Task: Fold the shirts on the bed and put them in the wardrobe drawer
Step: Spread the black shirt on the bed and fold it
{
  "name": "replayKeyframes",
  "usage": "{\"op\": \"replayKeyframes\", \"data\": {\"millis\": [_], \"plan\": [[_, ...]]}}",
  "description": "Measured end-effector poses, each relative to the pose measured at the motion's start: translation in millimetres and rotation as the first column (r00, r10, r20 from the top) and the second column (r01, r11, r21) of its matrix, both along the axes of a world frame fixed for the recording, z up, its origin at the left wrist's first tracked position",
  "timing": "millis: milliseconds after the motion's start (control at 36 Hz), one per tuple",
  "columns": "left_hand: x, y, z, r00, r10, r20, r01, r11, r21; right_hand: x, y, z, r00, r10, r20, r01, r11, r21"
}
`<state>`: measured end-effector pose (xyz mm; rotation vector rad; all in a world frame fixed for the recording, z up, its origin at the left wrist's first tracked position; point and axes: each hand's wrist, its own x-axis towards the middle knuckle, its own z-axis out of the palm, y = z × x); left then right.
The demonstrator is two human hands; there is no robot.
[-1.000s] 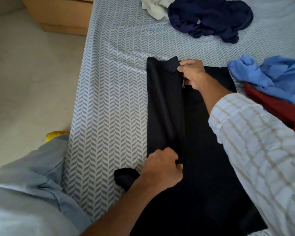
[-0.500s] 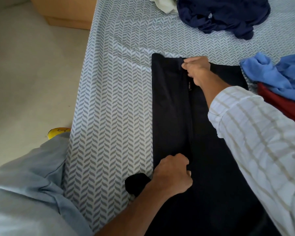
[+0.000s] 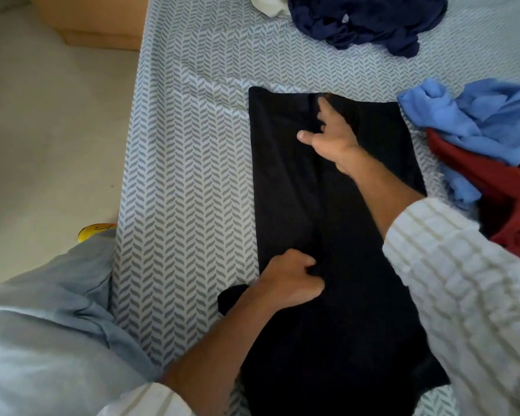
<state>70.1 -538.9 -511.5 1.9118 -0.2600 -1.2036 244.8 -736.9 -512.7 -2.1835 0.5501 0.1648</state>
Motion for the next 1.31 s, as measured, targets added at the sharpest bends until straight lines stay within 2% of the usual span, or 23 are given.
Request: {"op": "replayKeyframes", "data": {"millis": [28, 83, 139, 194, 222, 306, 417, 528, 611, 639, 694, 778, 833, 889, 972, 1028, 1083, 1111, 1139, 1194, 1222, 1250, 1306], "plan": [[0, 4, 0, 1.000, 0.023, 0.014, -0.023, 1.000, -0.020, -22, 5, 0, 0.999, 0.038, 0.035, -0.036, 0.998, -0.053], [-1, 16, 1, 0.976, 0.145, 0.159, -0.135, 0.988, -0.074, -68, 15, 0, 0.985, 0.124, 0.119, -0.106, 0.983, -0.150], [0, 33, 7, 0.899, 0.303, 0.315, -0.269, 0.952, -0.147, -113, 29, -2, 0.959, 0.243, 0.148, -0.210, 0.955, -0.209], [-1, 53, 14, 0.844, 0.356, 0.401, -0.342, 0.933, -0.110, -156, 40, -3, 0.920, 0.365, 0.145, -0.321, 0.911, -0.258], [-2, 63, 17, 0.836, 0.346, 0.425, -0.363, 0.931, -0.043, -173, 45, -4, 0.903, 0.407, 0.138, -0.358, 0.890, -0.283], [-8, 88, 15, 0.861, 0.256, 0.439, -0.365, 0.913, 0.183, -207, 63, 0, 0.885, 0.466, -0.014, -0.448, 0.841, -0.304], [-24, 107, 12, 0.931, 0.182, 0.317, -0.293, 0.890, 0.349, -233, 86, 11, 0.813, 0.537, -0.226, -0.580, 0.785, -0.219], [-39, 112, 10, 0.951, 0.105, 0.290, -0.198, 0.929, 0.311, -242, 98, 28, 0.751, 0.584, -0.308, -0.651, 0.734, -0.195], [-49, 112, 12, 0.926, 0.161, 0.341, -0.239, 0.951, 0.199, -246, 98, 33, 0.728, 0.614, -0.305, -0.684, 0.681, -0.260], [-51, 110, 13, 0.912, 0.194, 0.361, -0.260, 0.955, 0.144, -246, 95, 31, 0.742, 0.605, -0.289, -0.669, 0.696, -0.260], [-57, 103, 21, 0.889, 0.263, 0.374, -0.287, 0.958, 0.008, -254, 85, 34, 0.804, 0.550, -0.227, -0.590, 0.786, -0.187], [-73, 80, 38, 0.886, 0.246, 0.393, -0.196, 0.967, -0.163, -271, 68, 32, 0.910, 0.397, -0.117, -0.405, 0.913, -0.053], [-87, 58, 47, 0.892, 0.197, 0.408, -0.097, 0.963, -0.252, -285, 58, 25, 0.968, 0.249, 0.000, -0.249, 0.968, 0.006], [-101, 37, 54, 0.927, 0.151, 0.344, -0.038, 0.949, -0.313, -301, 48, 18, 0.997, 0.023, 0.073, -0.030, 0.996, 0.090], [-120, 18, 64, 0.996, 0.045, 0.077, -0.014, 0.933, -0.361, -321, 34, 17, 0.960, -0.278, 0.035, 0.257, 0.922, 0.290], [-131, 15, 65, 0.995, -0.005, -0.095, -0.035, 0.910, -0.414, -330, 27, 20, 0.897, -0.423, -0.125, 0.432, 0.784, 0.446], [-138, 18, 61, 0.989, 0.009, -0.148, -0.073, 0.898, -0.434, -338, 25, 24, 0.850, -0.448, -0.279, 0.527, 0.708, 0.470], [-141, 21, 58, 0.990, 0.043, -0.131, -0.095, 0.901, -0.424, -343, 25, 24, 0.843, -0.433, -0.321, 0.538, 0.710, 0.455], [-139, 25, 52, 0.995, 0.086, -0.053, -0.100, 0.915, -0.391, -345, 24, 23, 0.849, -0.412, -0.331, 0.524, 0.731, 0.436], [-137, 37, 39, 0.946, 0.102, 0.308, -0.034, 0.975, -0.220, -354, 25, 19, 0.874, -0.389, -0.292, 0.476, 0.805, 0.354], [-135, 43, 33, 0.869, 0.049, 0.493, 0.006, 0.994, -0.108, -357, 25, 16, 0.892, -0.363, -0.269, 0.436, 0.849, 0.299], [-132, 50, 27, 0.791, -0.025, 0.611, 0.034, 0.999, -0.003, -358, 26, 15, 0.911, -0.323, -0.256, 0.386, 0.887, 0.253], [-132, 61, 20, 0.728, -0.191, 0.659, 0.084, 0.978, 0.191, -360, 28, 13, 0.925, -0.262, -0.273, 0.324, 0.922, 0.211]]}}
